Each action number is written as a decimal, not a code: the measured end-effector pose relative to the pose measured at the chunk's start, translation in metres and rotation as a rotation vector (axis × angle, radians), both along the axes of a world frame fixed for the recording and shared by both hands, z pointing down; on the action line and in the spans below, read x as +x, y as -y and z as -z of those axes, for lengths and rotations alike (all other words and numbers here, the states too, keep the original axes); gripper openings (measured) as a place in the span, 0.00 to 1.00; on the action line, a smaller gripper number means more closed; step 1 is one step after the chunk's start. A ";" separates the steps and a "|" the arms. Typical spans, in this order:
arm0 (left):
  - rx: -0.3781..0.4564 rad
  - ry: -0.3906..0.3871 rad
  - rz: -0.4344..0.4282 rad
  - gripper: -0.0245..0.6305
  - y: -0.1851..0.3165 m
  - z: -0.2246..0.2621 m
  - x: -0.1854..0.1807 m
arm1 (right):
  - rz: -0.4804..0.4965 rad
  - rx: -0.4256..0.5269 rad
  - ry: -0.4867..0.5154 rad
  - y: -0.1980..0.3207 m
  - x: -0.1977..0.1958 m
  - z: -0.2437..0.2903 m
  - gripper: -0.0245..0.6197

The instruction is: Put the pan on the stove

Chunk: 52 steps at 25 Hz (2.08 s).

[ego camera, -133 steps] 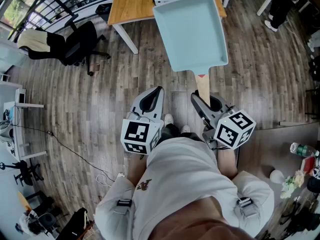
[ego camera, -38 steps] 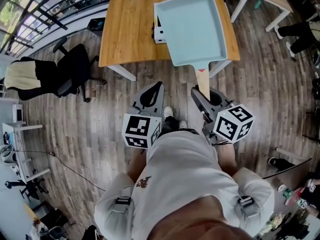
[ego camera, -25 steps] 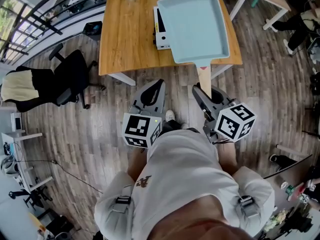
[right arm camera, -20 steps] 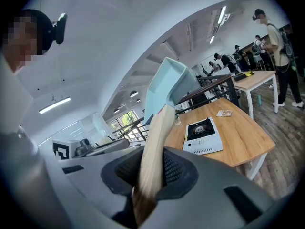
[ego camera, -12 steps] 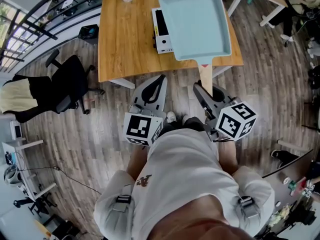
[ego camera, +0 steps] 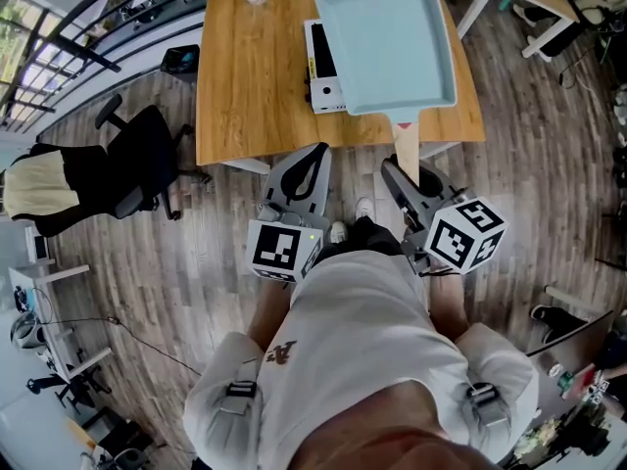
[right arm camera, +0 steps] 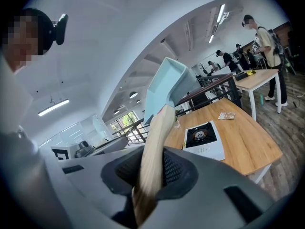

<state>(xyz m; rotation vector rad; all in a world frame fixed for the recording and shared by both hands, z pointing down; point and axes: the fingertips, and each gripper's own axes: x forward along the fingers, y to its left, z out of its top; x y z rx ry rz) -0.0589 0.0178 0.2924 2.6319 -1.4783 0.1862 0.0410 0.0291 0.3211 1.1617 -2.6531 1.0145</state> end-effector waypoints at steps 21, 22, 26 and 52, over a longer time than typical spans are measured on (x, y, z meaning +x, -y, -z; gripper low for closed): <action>0.048 0.038 0.127 0.07 0.073 -0.001 0.022 | 0.109 -0.003 0.011 0.085 0.026 -0.005 0.16; 0.048 0.042 0.134 0.07 0.076 -0.001 0.024 | 0.116 -0.003 0.013 0.088 0.028 -0.005 0.16; 0.045 0.056 0.158 0.07 0.084 -0.001 0.027 | 0.141 -0.002 0.021 0.098 0.029 -0.004 0.16; 0.023 0.039 0.087 0.07 0.172 -0.009 -0.021 | 0.069 -0.029 -0.006 0.174 -0.016 -0.013 0.16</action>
